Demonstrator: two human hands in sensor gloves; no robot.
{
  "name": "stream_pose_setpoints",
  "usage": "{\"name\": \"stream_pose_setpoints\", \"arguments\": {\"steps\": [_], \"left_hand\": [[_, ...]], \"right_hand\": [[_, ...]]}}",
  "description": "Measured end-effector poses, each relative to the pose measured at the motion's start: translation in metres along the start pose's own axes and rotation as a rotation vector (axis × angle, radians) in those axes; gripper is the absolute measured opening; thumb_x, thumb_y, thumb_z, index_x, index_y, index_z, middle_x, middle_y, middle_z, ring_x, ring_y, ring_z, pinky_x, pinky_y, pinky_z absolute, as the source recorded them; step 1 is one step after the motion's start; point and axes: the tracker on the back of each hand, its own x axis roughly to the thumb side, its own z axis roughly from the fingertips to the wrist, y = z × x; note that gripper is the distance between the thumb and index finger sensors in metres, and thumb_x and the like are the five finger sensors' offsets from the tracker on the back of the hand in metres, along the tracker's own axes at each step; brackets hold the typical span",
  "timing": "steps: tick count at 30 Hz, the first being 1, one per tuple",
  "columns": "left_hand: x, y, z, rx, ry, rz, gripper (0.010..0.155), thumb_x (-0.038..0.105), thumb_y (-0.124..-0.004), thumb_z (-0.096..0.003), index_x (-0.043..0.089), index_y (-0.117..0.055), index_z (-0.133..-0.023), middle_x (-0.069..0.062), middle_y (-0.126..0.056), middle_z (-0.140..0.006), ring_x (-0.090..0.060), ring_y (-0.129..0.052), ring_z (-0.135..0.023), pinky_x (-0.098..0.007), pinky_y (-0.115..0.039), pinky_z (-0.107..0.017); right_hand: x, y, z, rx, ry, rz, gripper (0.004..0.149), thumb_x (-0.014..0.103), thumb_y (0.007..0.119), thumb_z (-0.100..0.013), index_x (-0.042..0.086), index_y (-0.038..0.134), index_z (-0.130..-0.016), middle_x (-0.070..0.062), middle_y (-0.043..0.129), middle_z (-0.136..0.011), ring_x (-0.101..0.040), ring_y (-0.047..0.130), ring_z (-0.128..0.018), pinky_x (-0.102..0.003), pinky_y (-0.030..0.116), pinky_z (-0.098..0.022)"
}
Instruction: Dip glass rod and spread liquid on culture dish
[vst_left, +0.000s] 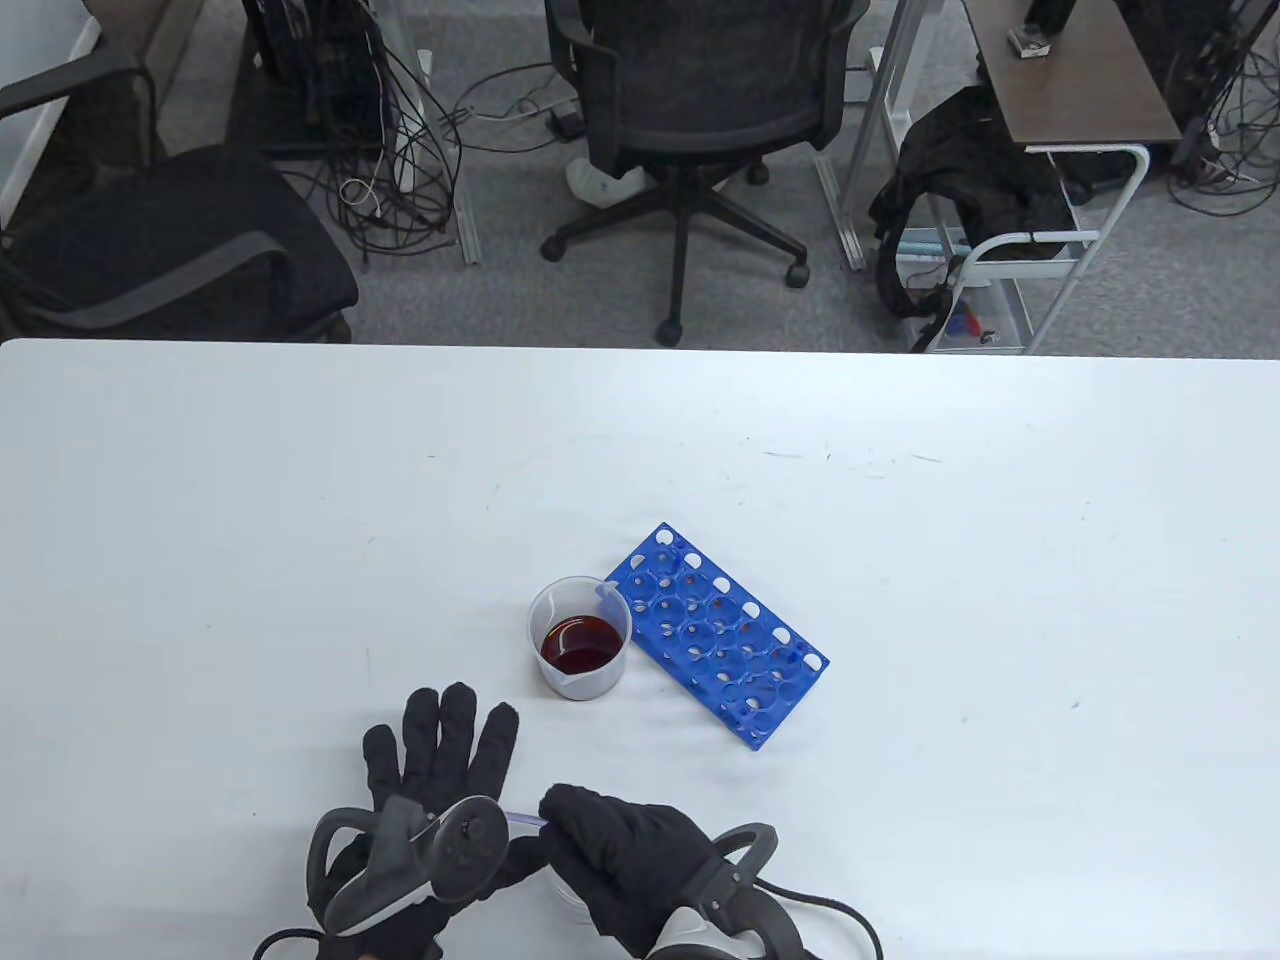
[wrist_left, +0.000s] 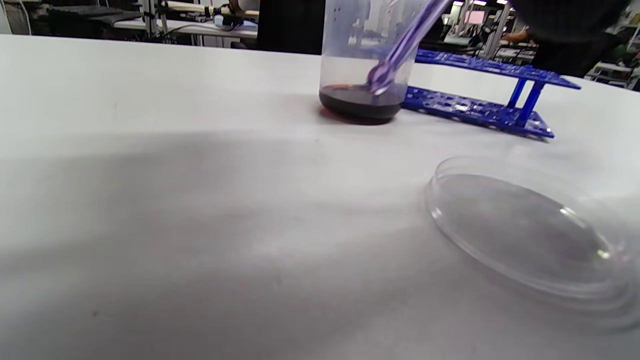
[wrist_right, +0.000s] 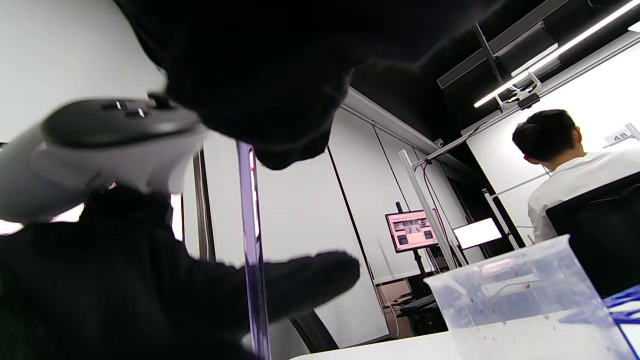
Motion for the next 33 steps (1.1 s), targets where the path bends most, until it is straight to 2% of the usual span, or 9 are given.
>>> {"name": "stream_pose_setpoints", "arguments": {"steps": [5, 8, 11, 15, 22, 25, 28, 30, 33], "left_hand": [[0.015, 0.012, 0.018, 0.314, -0.051, 0.001, 0.102, 0.077, -0.067, -0.0374, 0.019, -0.041, -0.117, -0.018, -0.043, -0.120, -0.046, -0.062, -0.111, -0.058, -0.063, -0.079], [0.023, 0.017, 0.031, 0.575, -0.077, 0.013, 0.080, 0.068, -0.074, -0.0402, 0.024, -0.065, -0.106, -0.007, -0.075, -0.109, -0.033, -0.092, -0.090, -0.046, -0.082, -0.066], [0.032, 0.015, 0.038, 0.706, -0.130, 0.020, 0.058, 0.057, -0.081, -0.0435, 0.027, -0.079, -0.093, 0.000, -0.089, -0.093, -0.027, -0.099, -0.070, -0.040, -0.087, -0.055], [0.037, 0.014, 0.039, 0.734, -0.143, 0.019, 0.050, 0.053, -0.084, -0.0444, 0.022, -0.087, -0.083, 0.001, -0.097, -0.078, -0.025, -0.101, -0.056, -0.039, -0.088, -0.047], [0.038, 0.014, 0.039, 0.762, -0.152, 0.015, 0.046, 0.050, -0.086, -0.0451, 0.018, -0.092, -0.078, 0.000, -0.101, -0.065, -0.024, -0.104, -0.044, -0.037, -0.091, -0.039], [0.038, 0.014, 0.039, 0.763, -0.142, -0.010, 0.044, 0.049, -0.085, -0.0459, 0.020, -0.093, -0.078, 0.000, -0.103, -0.064, -0.023, -0.105, -0.043, -0.037, -0.092, -0.038], [0.036, 0.015, 0.038, 0.747, -0.127, -0.033, 0.044, 0.049, -0.086, -0.0454, 0.020, -0.094, -0.077, 0.000, -0.103, -0.063, -0.023, -0.106, -0.042, -0.037, -0.093, -0.037], [0.034, 0.015, 0.036, 0.737, -0.118, -0.028, 0.043, 0.049, -0.086, -0.0453, 0.021, -0.094, -0.077, 0.000, -0.103, -0.063, -0.023, -0.106, -0.042, -0.037, -0.093, -0.037], [0.032, 0.016, 0.036, 0.732, -0.110, -0.025, 0.043, 0.050, -0.086, -0.0452, 0.021, -0.094, -0.077, 0.000, -0.104, -0.063, -0.023, -0.106, -0.042, -0.037, -0.093, -0.036]], "right_hand": [[-0.003, 0.004, 0.001, 0.016, 0.024, 0.007, 0.042, 0.040, 0.079, -0.055, 0.014, 0.077, -0.089, -0.004, 0.097, -0.070, -0.001, 0.099, -0.031, -0.016, 0.088, -0.013], [-0.004, 0.003, 0.001, 0.014, 0.033, 0.011, 0.043, 0.040, 0.079, -0.055, 0.014, 0.078, -0.089, -0.004, 0.098, -0.070, -0.001, 0.100, -0.030, -0.016, 0.088, -0.013], [-0.004, 0.003, 0.001, 0.009, 0.040, 0.005, 0.042, 0.040, 0.079, -0.055, 0.013, 0.077, -0.088, -0.005, 0.098, -0.070, -0.001, 0.100, -0.030, -0.017, 0.088, -0.013], [-0.003, 0.002, 0.001, 0.014, 0.039, 0.012, 0.043, 0.039, 0.078, -0.054, 0.011, 0.079, -0.086, -0.006, 0.099, -0.069, -0.003, 0.101, -0.030, -0.018, 0.088, -0.013], [-0.004, -0.005, -0.005, 0.043, -0.039, 0.092, 0.044, 0.042, 0.076, -0.055, 0.013, 0.080, -0.088, -0.007, 0.098, -0.072, -0.007, 0.103, -0.037, -0.021, 0.090, -0.017], [-0.010, -0.011, -0.007, 0.085, -0.039, 0.102, 0.056, 0.051, 0.075, -0.054, 0.010, 0.076, -0.092, -0.010, 0.095, -0.078, -0.012, 0.103, -0.047, -0.027, 0.091, -0.026], [-0.027, -0.009, -0.007, 0.268, -0.042, 0.027, 0.075, 0.058, 0.074, -0.051, 0.007, 0.064, -0.104, -0.018, 0.082, -0.096, -0.027, 0.095, -0.073, -0.045, 0.086, -0.045], [-0.040, 0.001, -0.003, 0.510, -0.017, 0.010, 0.092, 0.065, 0.069, -0.051, 0.006, 0.041, -0.115, -0.024, 0.057, -0.114, -0.045, 0.072, -0.096, -0.064, 0.070, -0.060], [-0.056, 0.024, 0.011, 0.825, 0.006, 0.106, 0.106, 0.075, 0.057, -0.050, 0.008, 0.009, -0.116, -0.030, 0.021, -0.121, -0.061, 0.041, -0.106, -0.080, 0.050, -0.066]]}}
